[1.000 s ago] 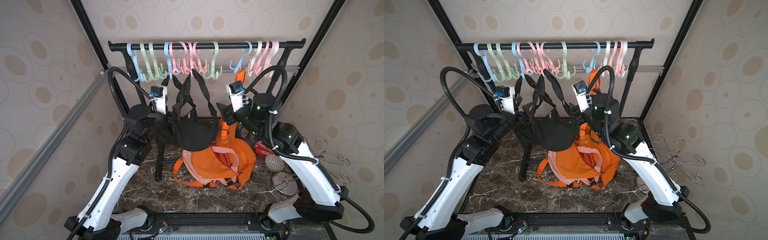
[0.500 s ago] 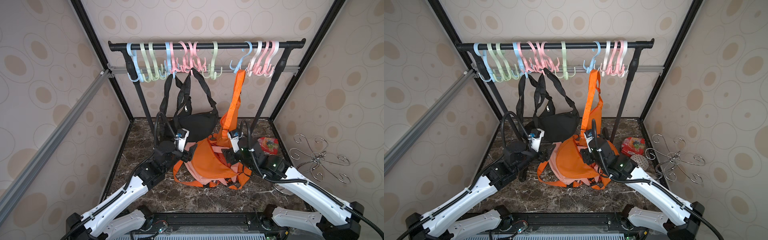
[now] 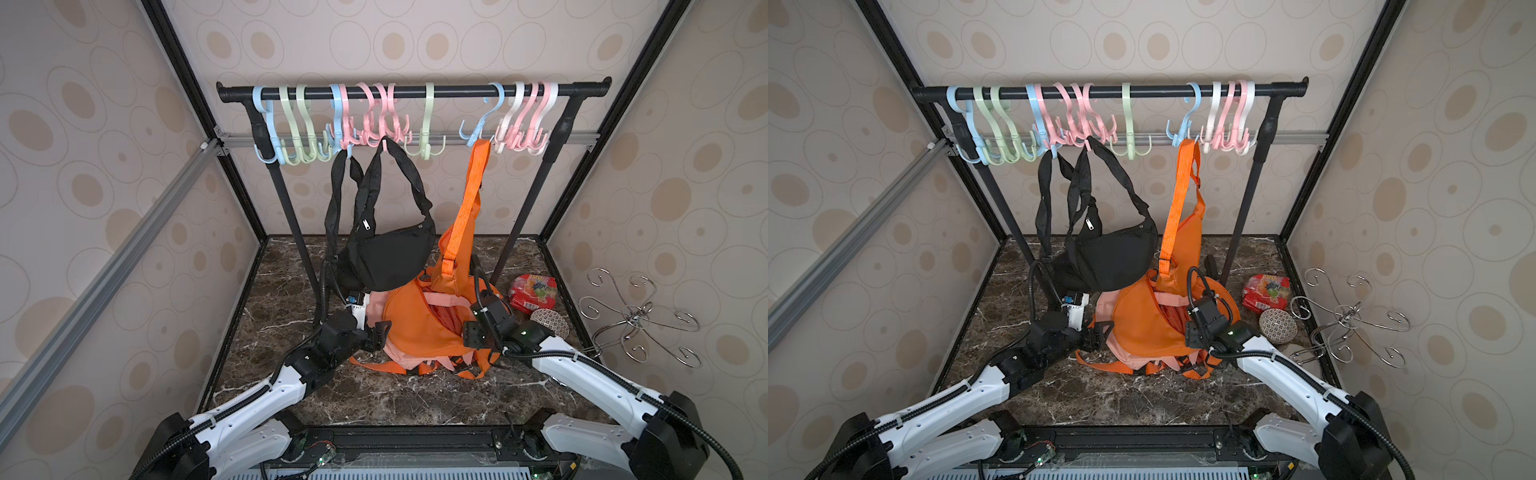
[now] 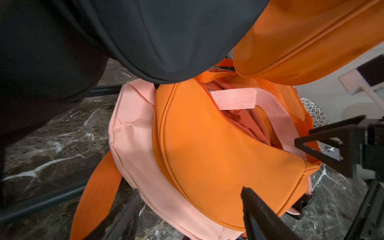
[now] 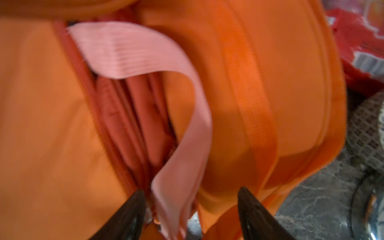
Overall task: Hang the bag on a hook
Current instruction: Pick up the bag from the bag.
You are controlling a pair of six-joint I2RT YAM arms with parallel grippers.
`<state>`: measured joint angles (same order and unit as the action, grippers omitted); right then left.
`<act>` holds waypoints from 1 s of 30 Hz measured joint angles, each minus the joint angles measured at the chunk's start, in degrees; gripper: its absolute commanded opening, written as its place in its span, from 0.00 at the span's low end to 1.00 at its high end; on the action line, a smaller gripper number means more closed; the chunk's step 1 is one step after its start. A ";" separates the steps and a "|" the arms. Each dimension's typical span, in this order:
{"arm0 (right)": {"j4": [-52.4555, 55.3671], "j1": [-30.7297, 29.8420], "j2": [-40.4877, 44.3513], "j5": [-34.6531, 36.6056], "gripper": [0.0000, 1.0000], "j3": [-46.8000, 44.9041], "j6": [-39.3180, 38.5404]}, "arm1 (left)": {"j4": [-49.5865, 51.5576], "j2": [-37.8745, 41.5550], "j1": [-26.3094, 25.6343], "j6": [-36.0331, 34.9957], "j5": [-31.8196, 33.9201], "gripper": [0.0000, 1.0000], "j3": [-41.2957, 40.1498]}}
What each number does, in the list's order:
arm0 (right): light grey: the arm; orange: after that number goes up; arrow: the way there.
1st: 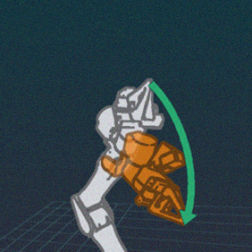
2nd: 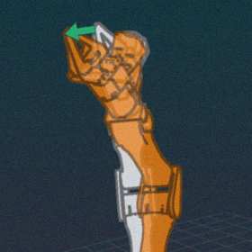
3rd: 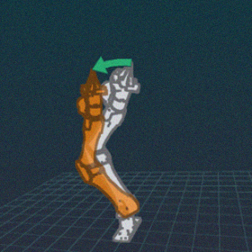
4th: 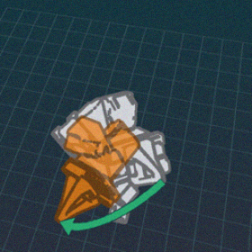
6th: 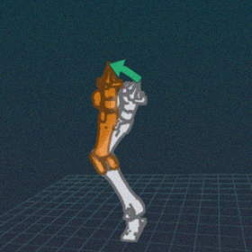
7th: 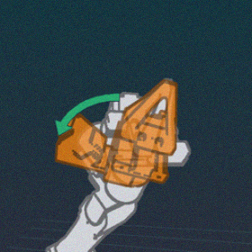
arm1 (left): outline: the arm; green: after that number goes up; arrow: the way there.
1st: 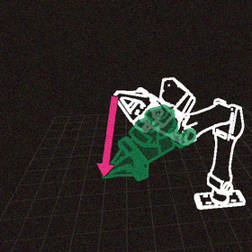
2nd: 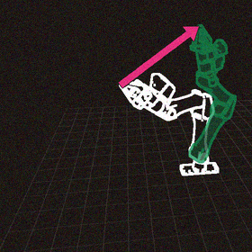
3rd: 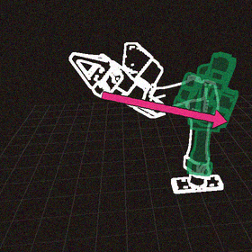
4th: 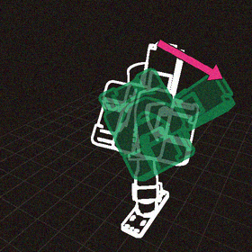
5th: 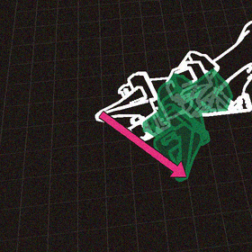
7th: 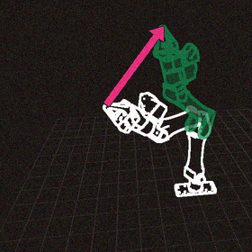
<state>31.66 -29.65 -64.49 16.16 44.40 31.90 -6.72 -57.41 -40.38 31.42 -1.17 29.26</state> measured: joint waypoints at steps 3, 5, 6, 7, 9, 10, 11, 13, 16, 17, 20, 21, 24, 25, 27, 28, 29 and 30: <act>-0.31 5.09 1.18 0.15 0.73 -0.42 1.57 | -2.54 -2.95 0.00 2.78 -1.55 0.76 -1.49; -0.28 5.66 1.03 0.35 0.73 -0.42 2.34 | -3.21 -4.55 0.00 3.87 -2.08 0.77 -2.19; -0.07 5.70 0.79 0.55 0.73 -0.44 2.78 | -3.28 -4.96 0.00 4.17 -2.23 0.77 -2.47; -0.07 5.95 0.61 0.59 0.73 -0.63 3.08 | -3.28 -5.03 0.00 4.35 -2.25 0.77 -2.56; -0.83 6.84 0.48 0.26 0.71 -1.64 3.69 | -3.61 -5.03 0.00 4.39 -2.19 0.77 -2.54; -1.22 7.45 0.31 0.09 0.70 -2.36 4.00 | -3.69 -5.05 0.00 4.39 -2.19 0.77 -2.51; -1.38 7.87 -0.04 0.11 0.68 -2.95 4.35 | -3.72 -5.11 0.00 4.39 -2.19 0.77 -2.51; -1.49 8.41 -1.44 0.42 0.60 -3.80 5.16 | -4.00 -5.60 -0.02 4.39 -2.21 0.77 -2.51; -2.54 8.46 -4.00 0.20 0.35 -4.04 5.70 | -4.26 -6.12 0.00 4.39 -2.23 0.76 -2.51; -2.95 8.46 -4.68 0.00 0.23 -4.02 5.99 | -4.39 -6.14 -0.02 4.39 -2.23 0.76 -2.51; -2.45 8.50 -6.47 -0.09 0.08 -3.06 6.03 | -4.52 -6.10 -0.02 4.37 -2.19 0.76 -2.23; -1.97 8.24 -6.60 0.28 0.08 -2.47 5.97 | -4.39 -5.99 -0.02 4.35 -2.16 0.76 -1.97; 0.76 5.27 -5.01 4.00 0.08 0.11 4.74 | -4.31 -4.26 -0.02 3.93 -2.16 0.76 -1.36; 2.16 4.09 -4.00 5.62 0.06 1.38 4.17 | -4.24 -3.19 -0.02 3.69 -2.14 0.76 -1.14; 4.94 1.75 -1.79 9.33 0.01 4.09 3.08 | -3.89 -1.18 -0.02 3.21 -2.03 0.76 -0.46; 6.38 0.48 -0.35 11.52 0.00 5.70 2.51 | -3.56 -0.24 -0.02 2.86 -1.92 0.76 0.13; 7.32 -0.39 0.61 13.09 0.00 6.73 2.03 | -3.32 0.39 -0.02 2.54 -1.86 0.76 0.74; 8.48 -1.53 1.95 15.08 0.00 8.07 1.25 | -2.91 0.96 -0.02 2.14 -1.73 0.76 1.51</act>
<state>40.14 -31.18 -62.54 31.24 52.47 33.15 -9.63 -56.45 -40.40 33.56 -2.90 30.76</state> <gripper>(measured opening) 0.052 0.758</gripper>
